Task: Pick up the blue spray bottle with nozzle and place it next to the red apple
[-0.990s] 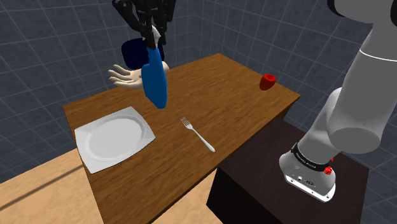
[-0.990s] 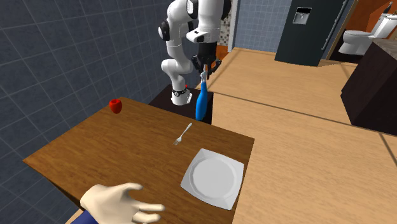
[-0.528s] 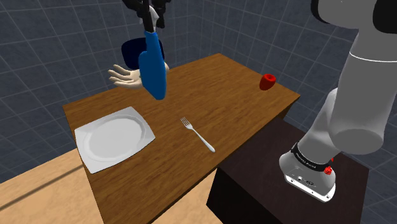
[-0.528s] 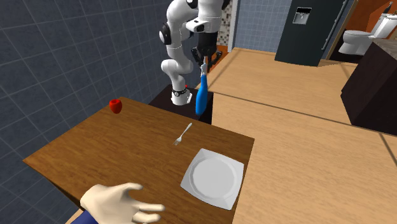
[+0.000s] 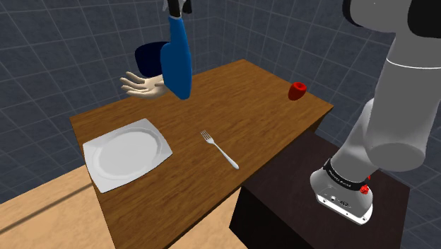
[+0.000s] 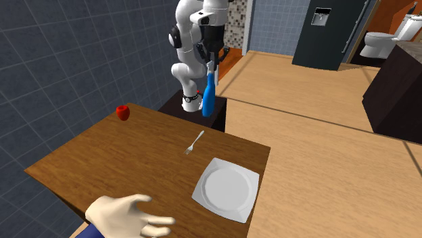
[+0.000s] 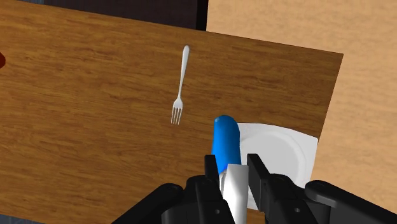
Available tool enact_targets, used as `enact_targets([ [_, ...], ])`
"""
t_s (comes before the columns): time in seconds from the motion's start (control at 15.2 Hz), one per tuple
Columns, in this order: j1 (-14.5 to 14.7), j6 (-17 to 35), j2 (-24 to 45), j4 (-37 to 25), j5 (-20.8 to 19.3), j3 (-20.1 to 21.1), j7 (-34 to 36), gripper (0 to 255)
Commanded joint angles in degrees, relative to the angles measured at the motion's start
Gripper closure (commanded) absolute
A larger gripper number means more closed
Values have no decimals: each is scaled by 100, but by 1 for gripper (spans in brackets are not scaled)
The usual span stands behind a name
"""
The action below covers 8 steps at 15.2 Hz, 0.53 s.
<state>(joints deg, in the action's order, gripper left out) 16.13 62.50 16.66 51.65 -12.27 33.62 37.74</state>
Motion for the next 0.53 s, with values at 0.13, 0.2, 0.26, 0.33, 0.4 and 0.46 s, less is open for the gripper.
enact_targets([
  [0.13,-903,600,-959,1396,586,-194,-697,255],
  [0.2,-1068,706,-1151,1657,690,-266,-884,255],
  [0.26,-1201,803,-1328,1896,782,-360,-1070,255],
  [0.33,-1318,890,-1490,2114,860,-458,-1255,255],
  [0.4,-1428,971,-1639,2316,927,-552,-1437,255],
  [0.46,-1526,1046,-1775,2502,983,-650,-1616,255],
])
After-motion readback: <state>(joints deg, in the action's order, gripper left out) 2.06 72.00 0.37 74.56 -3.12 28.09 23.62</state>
